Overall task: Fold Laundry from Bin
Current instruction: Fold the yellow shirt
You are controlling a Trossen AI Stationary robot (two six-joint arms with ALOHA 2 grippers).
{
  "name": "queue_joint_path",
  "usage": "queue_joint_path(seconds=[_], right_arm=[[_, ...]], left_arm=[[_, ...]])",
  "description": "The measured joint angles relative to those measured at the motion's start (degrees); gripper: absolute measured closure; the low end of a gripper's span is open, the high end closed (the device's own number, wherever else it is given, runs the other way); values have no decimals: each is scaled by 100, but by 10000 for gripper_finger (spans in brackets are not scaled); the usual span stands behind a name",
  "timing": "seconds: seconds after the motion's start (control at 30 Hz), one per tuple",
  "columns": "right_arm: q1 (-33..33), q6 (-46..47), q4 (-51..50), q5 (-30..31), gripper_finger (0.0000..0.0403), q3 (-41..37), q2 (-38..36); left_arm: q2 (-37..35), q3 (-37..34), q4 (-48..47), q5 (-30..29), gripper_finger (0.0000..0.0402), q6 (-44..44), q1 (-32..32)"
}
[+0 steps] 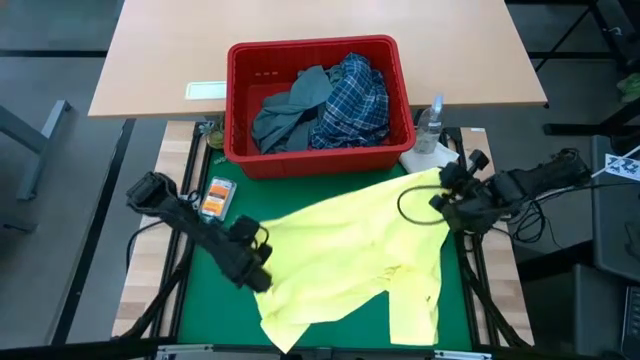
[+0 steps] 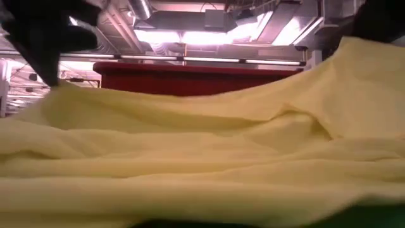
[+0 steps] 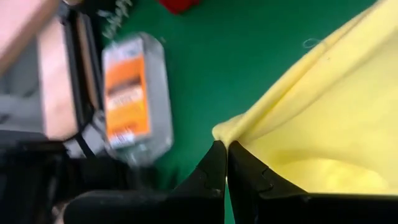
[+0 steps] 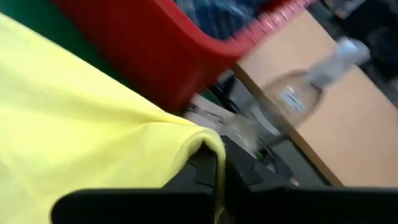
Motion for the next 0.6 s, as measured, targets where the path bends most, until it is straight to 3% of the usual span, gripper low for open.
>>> queue_joint_path(seconds=[0.3, 0.6], right_arm=[[-707, -324, 2, -227, 397, -644, -53], [-939, -792, -3, -682, 397, -922, -53]], left_arm=[[0, -578, 366, -288, 401, 705, 945], [0, -771, 1428, -293, 401, 1912, 1316]])
